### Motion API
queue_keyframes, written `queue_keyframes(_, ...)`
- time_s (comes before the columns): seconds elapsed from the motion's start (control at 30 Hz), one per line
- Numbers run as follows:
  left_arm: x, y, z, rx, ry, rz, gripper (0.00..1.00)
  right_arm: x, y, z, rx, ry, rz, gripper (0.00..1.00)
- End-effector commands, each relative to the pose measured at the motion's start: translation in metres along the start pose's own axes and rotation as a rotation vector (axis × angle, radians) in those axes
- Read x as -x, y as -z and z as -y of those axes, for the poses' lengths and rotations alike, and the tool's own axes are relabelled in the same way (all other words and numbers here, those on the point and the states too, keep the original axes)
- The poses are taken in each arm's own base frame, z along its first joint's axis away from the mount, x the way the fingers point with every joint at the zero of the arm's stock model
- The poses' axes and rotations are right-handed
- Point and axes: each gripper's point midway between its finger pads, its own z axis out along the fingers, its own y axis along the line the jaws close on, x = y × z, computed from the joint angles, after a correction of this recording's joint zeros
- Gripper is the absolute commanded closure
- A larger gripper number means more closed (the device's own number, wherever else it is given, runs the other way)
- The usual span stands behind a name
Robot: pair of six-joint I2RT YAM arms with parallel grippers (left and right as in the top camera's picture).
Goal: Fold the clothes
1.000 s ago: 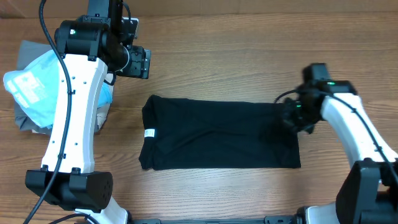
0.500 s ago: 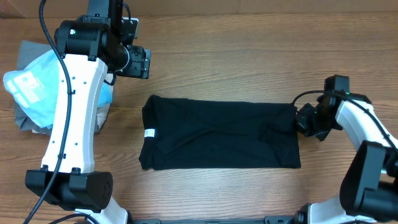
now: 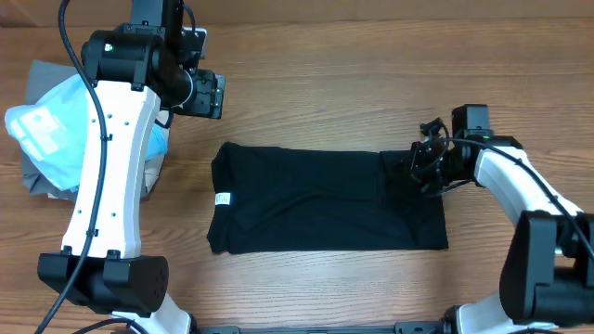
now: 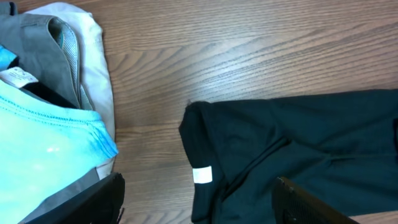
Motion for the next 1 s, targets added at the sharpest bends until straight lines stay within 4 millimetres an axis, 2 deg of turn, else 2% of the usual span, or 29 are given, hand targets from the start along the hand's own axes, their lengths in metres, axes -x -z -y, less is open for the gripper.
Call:
queue_keyframes(0.0, -0.001, -0.001, 0.001, -0.013, -0.015, -0.009, 0.22, 0.018, 0.037, 0.009, -0.121, 0.027, 0.124, 0.96)
queue_keyframes(0.1, -0.001, -0.001, 0.001, -0.014, -0.015, -0.008, 0.21, 0.003, 0.049, 0.042, -0.27, -0.083, 0.095, 0.96)
queue_keyframes(0.17, 0.0, -0.001, 0.001, -0.014, -0.015, -0.004, 0.21, -0.011, 0.049, 0.063, -0.359, -0.124, 0.06, 0.96)
queue_keyframes(0.23, 0.001, -0.001, 0.001, -0.013, -0.016, 0.002, 0.21, -0.025, 0.044, 0.078, -0.408, -0.15, 0.019, 0.96)
queue_keyframes(0.33, 0.002, -0.001, 0.001, -0.013, -0.016, 0.005, 0.21, -0.046, 0.029, 0.086, -0.405, -0.204, -0.041, 0.96)
queue_keyframes(0.43, 0.002, -0.001, 0.001, -0.013, -0.016, 0.005, 0.21, -0.065, 0.006, 0.064, -0.25, -0.151, -0.121, 0.96)
queue_keyframes(0.5, 0.002, -0.001, 0.001, -0.013, -0.016, 0.006, 0.21, -0.078, -0.006, 0.03, -0.071, -0.041, -0.19, 0.96)
queue_keyframes(0.6, 0.003, -0.001, 0.001, -0.012, -0.016, 0.009, 0.21, -0.103, -0.007, -0.038, 0.275, 0.171, -0.287, 0.96)
queue_keyframes(0.67, 0.005, -0.001, 0.001, -0.012, -0.016, 0.015, 0.21, -0.11, -0.008, -0.052, 0.316, 0.221, -0.311, 0.96)
queue_keyframes(0.77, 0.005, -0.001, 0.001, -0.012, -0.016, 0.015, 0.21, -0.097, -0.005, -0.052, 0.259, 0.241, -0.27, 0.96)
queue_keyframes(0.9, 0.001, -0.001, -0.001, -0.002, -0.016, 0.0, 0.21, -0.049, 0.021, -0.033, 0.09, 0.17, -0.089, 0.96)
queue_keyframes(0.93, 0.0, -0.001, -0.001, -0.001, -0.016, -0.004, 0.21, -0.036, 0.03, -0.024, 0.041, 0.129, -0.037, 0.92)
queue_keyframes(0.97, -0.001, -0.001, -0.001, -0.002, -0.016, -0.007, 0.21, -0.023, 0.041, -0.013, -0.007, 0.077, 0.017, 0.69)
